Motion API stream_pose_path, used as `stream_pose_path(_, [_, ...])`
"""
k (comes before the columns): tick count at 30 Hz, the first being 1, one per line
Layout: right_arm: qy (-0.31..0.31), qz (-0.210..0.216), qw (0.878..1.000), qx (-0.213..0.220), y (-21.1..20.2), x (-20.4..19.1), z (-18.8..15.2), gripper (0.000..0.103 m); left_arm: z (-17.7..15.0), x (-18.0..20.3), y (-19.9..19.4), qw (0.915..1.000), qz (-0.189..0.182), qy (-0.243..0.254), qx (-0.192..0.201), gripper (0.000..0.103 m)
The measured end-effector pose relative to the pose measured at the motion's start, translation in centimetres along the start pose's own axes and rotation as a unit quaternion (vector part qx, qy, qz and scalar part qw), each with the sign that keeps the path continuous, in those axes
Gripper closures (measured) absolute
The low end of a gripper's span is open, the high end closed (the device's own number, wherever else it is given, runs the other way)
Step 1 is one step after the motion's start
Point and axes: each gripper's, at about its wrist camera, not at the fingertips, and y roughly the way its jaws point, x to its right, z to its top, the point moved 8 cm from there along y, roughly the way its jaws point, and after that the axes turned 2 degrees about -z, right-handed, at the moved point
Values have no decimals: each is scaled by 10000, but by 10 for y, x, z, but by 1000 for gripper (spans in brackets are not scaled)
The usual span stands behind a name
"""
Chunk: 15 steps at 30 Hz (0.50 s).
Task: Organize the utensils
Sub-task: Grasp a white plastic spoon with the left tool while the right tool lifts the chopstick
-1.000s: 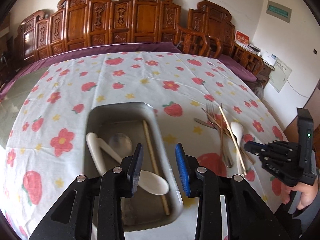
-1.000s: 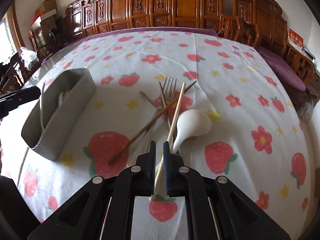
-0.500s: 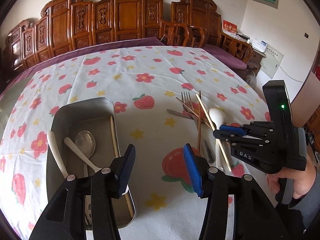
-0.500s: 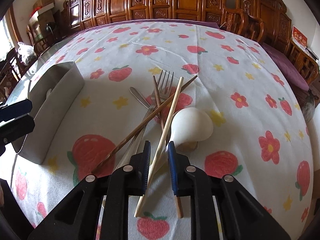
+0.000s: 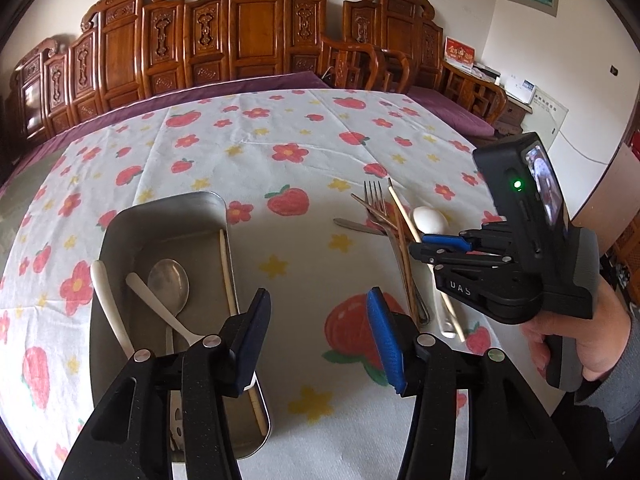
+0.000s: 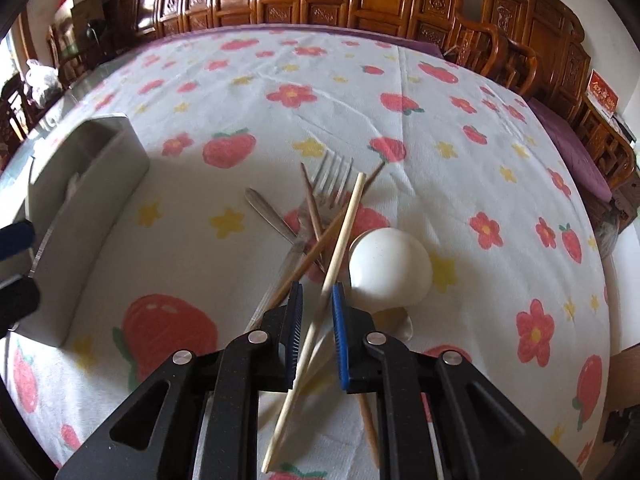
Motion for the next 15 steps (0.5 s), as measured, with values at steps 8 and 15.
stream_pose_path(8, [293,215,9993,120,-12,9,-4,97,1,2,1,10000,-16,40,3,55])
stream_pose_path(15, [718,523,9930,772,-61,20,13,97,-1,8,6,9999,3,147,-54,55])
